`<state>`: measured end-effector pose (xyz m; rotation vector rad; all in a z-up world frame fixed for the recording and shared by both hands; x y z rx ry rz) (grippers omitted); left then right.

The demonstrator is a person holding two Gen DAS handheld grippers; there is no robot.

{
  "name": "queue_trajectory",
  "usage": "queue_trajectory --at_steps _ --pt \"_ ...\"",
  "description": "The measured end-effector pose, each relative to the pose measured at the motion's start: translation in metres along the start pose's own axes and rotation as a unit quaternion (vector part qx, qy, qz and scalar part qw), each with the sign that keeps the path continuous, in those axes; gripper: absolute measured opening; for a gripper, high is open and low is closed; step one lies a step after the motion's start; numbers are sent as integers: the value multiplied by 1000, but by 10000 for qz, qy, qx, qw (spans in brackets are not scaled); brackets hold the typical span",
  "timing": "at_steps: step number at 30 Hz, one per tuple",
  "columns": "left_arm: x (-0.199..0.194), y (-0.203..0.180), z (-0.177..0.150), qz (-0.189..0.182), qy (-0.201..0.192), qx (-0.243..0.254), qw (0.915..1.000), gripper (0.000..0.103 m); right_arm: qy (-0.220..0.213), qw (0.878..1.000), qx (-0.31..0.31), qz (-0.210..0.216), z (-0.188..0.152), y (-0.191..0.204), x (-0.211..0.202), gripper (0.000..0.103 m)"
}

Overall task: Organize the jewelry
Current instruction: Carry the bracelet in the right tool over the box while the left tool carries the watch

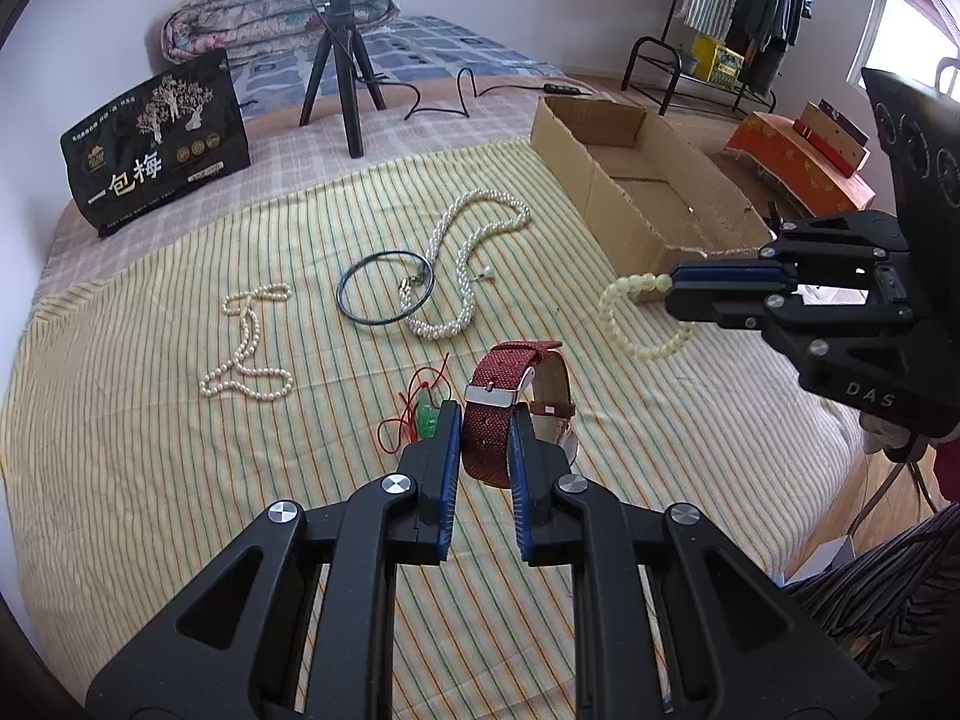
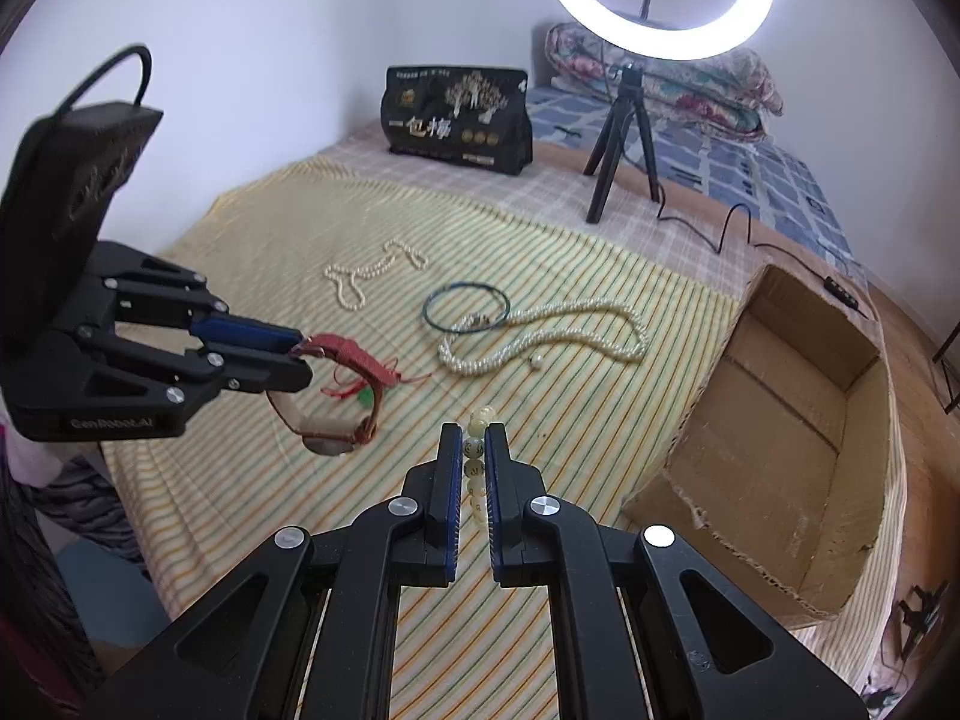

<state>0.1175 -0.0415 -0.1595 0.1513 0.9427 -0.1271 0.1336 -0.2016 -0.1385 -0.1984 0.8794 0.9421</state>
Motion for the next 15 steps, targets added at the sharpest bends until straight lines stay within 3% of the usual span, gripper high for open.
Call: queue_trajectory --at_steps 15 --pt "-19 -24 35 -230 -413 -161 9988 14 -739 9951 334 -566 19 -38 -51 6"
Point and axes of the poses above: each gripper's, at about its wrist camera, not at the fingertips, and x roughly the way its jaws point, y to its left, z to its top, the point moved 1 cm from there along x, roughly the way its jaws point, and after that the axes turned 13 degrees about z, right-handed, at the moved point
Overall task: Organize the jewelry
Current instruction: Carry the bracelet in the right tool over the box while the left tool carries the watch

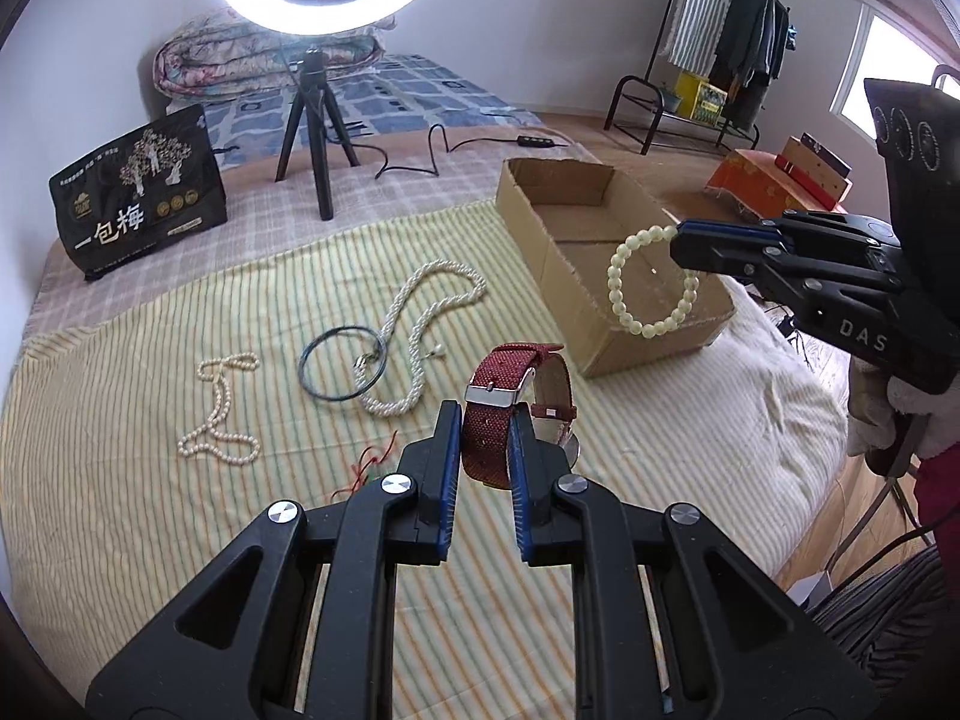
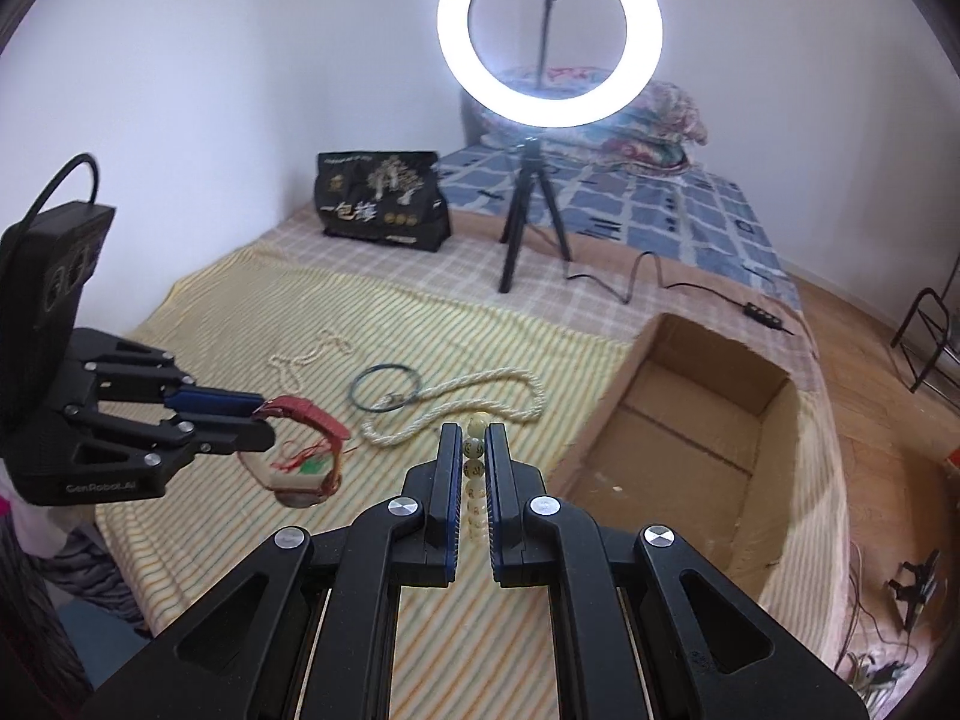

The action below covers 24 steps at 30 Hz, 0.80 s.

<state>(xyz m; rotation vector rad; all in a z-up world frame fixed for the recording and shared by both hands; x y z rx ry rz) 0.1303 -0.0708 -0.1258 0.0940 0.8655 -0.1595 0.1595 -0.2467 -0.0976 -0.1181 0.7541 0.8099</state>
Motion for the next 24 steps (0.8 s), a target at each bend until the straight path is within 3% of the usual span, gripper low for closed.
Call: queue_trajectory --at_steps 12,24 --pt "13 -50 39 -222 -271 43 9994 14 -224 9972 473 -526 3 -66 -14 6" --pt "48 -87 64 -313 -253 42 9992 14 -353 9917 842 -909 10 -129 -13 6"
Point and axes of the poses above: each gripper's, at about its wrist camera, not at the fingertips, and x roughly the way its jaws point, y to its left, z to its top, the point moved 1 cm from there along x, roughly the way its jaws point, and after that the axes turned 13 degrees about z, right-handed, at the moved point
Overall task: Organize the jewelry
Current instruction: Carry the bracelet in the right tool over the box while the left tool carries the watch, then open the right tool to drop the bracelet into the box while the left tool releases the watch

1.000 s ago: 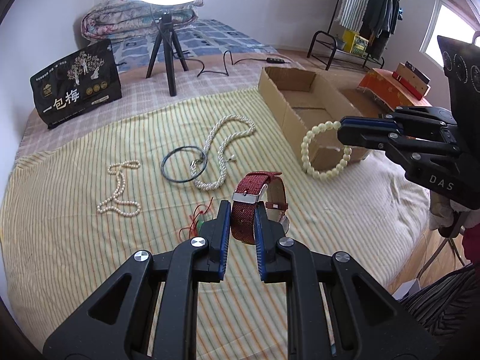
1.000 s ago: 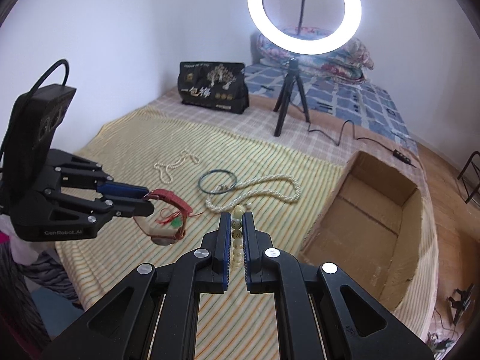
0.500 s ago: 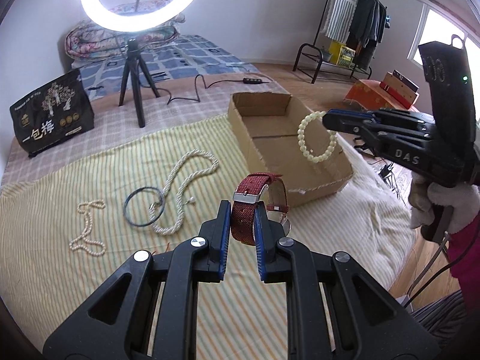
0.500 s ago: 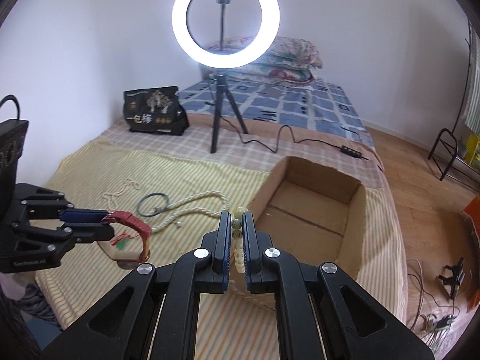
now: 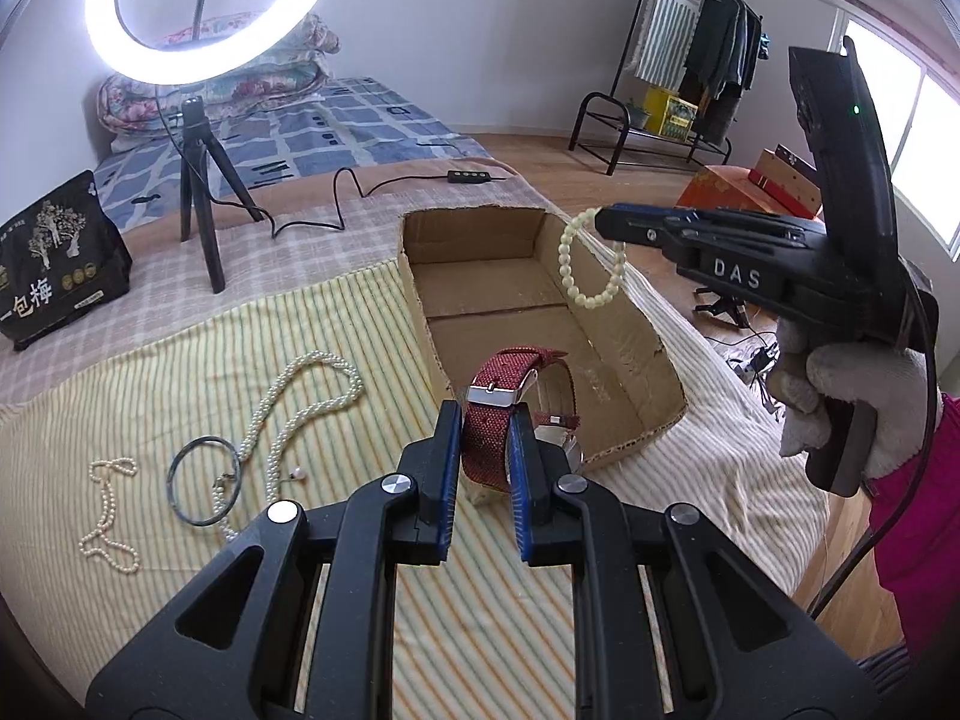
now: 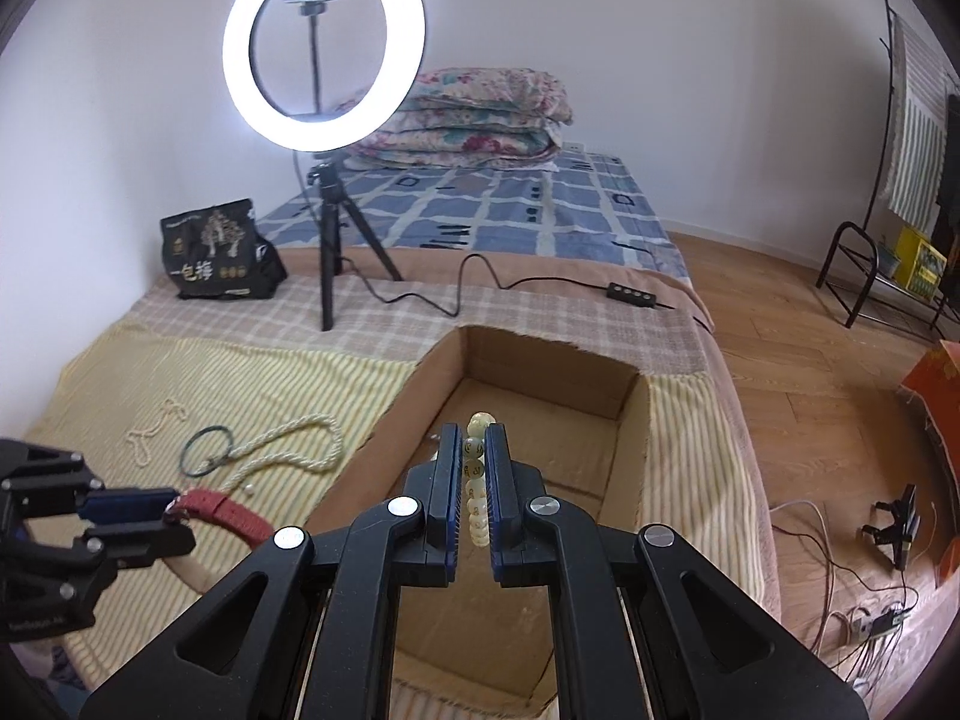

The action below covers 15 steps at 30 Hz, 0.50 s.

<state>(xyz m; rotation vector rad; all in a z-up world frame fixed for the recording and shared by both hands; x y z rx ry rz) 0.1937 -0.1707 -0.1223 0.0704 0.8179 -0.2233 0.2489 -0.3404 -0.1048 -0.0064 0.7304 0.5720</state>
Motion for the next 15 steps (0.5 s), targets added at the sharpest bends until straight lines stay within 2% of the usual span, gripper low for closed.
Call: queue_trajectory --at_steps 7,15 --pt "16 -17 6 -41 -3 19 10000 14 -155 9996 233 -61 13 -22 10 6" --pt "24 -31 5 -33 44 145 9999 14 -142 9990 430 33 11 -33 22 6"
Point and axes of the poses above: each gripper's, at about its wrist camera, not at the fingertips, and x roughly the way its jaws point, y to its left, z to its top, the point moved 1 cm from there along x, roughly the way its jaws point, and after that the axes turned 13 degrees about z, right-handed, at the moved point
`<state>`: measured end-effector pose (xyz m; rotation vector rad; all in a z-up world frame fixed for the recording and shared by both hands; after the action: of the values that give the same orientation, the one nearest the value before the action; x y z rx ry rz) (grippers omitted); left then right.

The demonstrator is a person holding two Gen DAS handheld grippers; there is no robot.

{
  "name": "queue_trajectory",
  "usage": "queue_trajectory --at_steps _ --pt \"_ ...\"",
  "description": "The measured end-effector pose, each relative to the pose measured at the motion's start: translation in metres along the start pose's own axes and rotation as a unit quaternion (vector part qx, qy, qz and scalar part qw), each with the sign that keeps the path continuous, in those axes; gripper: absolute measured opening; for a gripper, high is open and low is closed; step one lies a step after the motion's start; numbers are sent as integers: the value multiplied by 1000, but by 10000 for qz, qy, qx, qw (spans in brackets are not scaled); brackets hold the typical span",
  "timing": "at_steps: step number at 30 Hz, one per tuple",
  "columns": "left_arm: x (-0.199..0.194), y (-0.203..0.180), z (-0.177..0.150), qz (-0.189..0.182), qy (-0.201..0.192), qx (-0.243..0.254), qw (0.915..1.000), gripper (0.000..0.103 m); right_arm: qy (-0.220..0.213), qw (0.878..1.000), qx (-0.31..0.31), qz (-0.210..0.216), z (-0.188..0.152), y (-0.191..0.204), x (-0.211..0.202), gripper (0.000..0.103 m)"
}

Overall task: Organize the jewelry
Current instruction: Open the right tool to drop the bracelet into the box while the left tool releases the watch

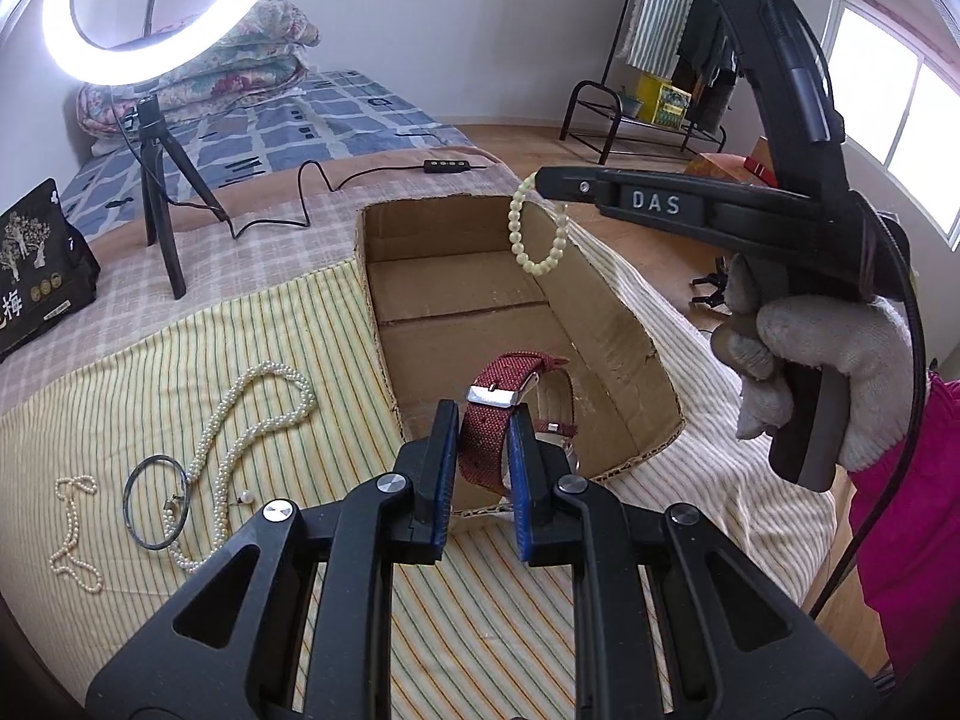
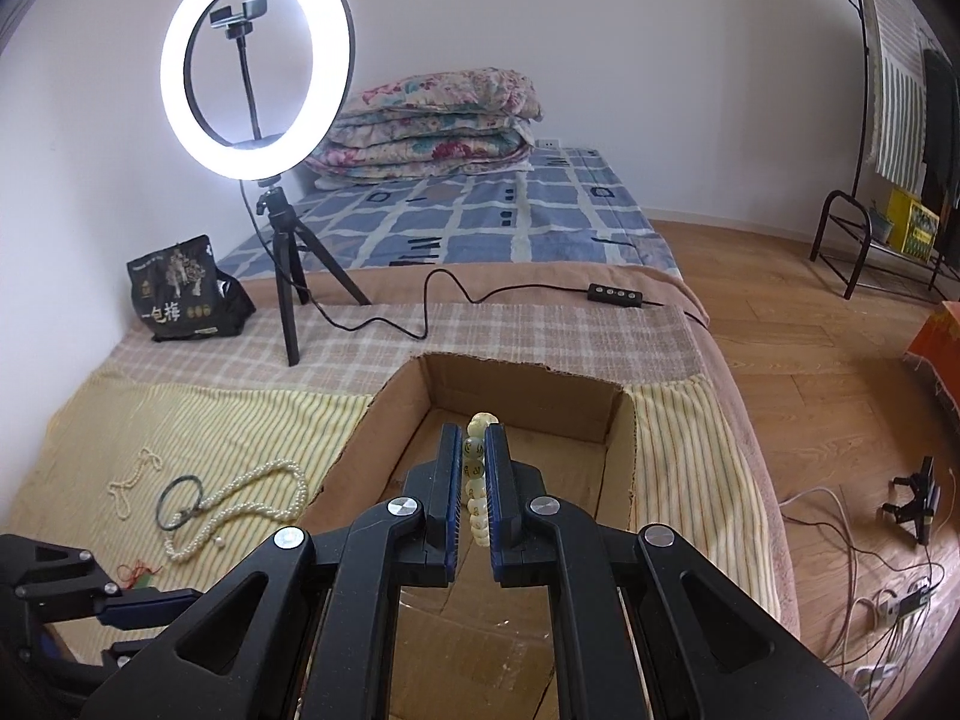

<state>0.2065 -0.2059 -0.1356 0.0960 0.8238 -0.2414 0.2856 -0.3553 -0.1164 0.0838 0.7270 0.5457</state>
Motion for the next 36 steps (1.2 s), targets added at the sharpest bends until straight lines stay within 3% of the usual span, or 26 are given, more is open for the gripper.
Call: queue_trajectory --at_steps 3,5,6,8,9,10,11,14,16,36 --pt "1 -2 2 51 5 3 10000 17 48 10000 51 -21 -1 -2 4 6" --pt "0 -1 2 32 -19 -14 10000 36 29 9999 96 15 -1 -3 4 6" --pt "-1 -1 2 55 -68 -26 10000 40 4 9999 114 -18 -1 -4 3 8" --pt "-4 1 3 103 -145 -50 9998 52 -39 9998 167 -111 0 -5 1 25" --pt "-5 2 4 95 -172 -69 9998 55 -70 9997 181 -138 1 -5 -1 42" --pt "-6 2 4 102 -192 -89 9997 60 -125 9996 183 -174 1 -5 -2 49" --pt "-7 4 5 130 -212 -108 9996 64 -164 9995 180 -197 2 -5 -4 49" --pt "-9 5 4 166 -218 -79 9996 64 -131 9994 195 -241 3 -3 -5 51" --pt "-10 6 2 185 -208 -23 9996 64 -135 9993 167 -300 2 -1 -5 62" --pt "-56 59 -13 558 -383 41 9977 64 -343 9985 -5 -422 17 46 -27 63"
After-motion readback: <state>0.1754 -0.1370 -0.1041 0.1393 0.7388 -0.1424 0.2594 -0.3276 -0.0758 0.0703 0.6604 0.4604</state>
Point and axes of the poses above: each gripper's, at about its wrist camera, not at the fingertips, and x roughly the way its jaws point, y to its left, z to its top, the point moved 1 cm from there along x, roughly the way its jaws point, and after that the axes turned 13 degrees about z, right-handed, at the moved point
